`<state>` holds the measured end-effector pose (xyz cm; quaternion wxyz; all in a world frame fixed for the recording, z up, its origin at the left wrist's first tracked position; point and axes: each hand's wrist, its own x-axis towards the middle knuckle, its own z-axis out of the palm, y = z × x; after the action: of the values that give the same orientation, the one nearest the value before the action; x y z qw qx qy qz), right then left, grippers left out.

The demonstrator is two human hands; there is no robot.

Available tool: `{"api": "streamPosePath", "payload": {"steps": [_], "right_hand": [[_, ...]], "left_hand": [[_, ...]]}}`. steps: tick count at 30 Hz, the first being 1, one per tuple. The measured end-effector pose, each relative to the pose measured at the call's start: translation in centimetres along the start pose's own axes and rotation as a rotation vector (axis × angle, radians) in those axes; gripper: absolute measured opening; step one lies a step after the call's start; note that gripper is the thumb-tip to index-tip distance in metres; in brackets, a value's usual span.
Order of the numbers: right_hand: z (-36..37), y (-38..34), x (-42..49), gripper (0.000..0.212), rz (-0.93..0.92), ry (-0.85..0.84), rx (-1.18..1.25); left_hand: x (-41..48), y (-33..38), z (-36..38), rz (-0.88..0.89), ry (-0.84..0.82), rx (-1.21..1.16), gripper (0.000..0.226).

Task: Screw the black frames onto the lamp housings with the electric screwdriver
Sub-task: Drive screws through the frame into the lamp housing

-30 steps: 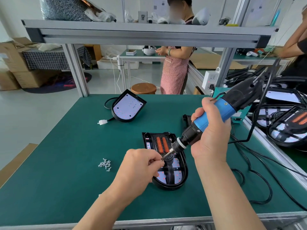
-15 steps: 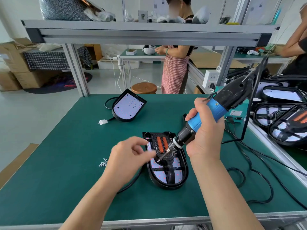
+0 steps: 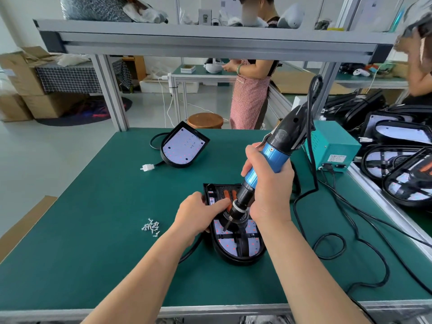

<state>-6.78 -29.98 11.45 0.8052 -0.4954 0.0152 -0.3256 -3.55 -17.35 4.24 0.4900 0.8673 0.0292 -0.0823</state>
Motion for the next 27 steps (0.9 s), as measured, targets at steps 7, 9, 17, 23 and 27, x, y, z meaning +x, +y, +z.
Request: {"api": "streamPosePath", "payload": {"steps": [7,9,17,23,27], "right_hand": [[-0.1,0.1,0.0,0.019,-0.001,-0.050,-0.016],[0.0,0.2,-0.1,0.019,0.003,-0.051,-0.021],[0.7,0.7,0.2,0.014,0.016,-0.155,-0.092],[0.7,1.0,0.3,0.022,0.026,-0.268,-0.067],[1.1,1.2,0.2,0.020,0.071,-0.330,-0.095]], "left_hand": [[-0.2,0.1,0.3,-0.030,-0.041,-0.111,0.059],[-0.4,0.3,0.4,-0.035,-0.038,-0.126,0.054],[-0.6,0.3,0.7,-0.041,-0.041,-0.187,0.041],[-0.8,0.3,1.1,-0.071,0.003,-0.277,0.051],[-0.8,0.0,1.3,-0.077,0.018,-0.286,0.050]]}}
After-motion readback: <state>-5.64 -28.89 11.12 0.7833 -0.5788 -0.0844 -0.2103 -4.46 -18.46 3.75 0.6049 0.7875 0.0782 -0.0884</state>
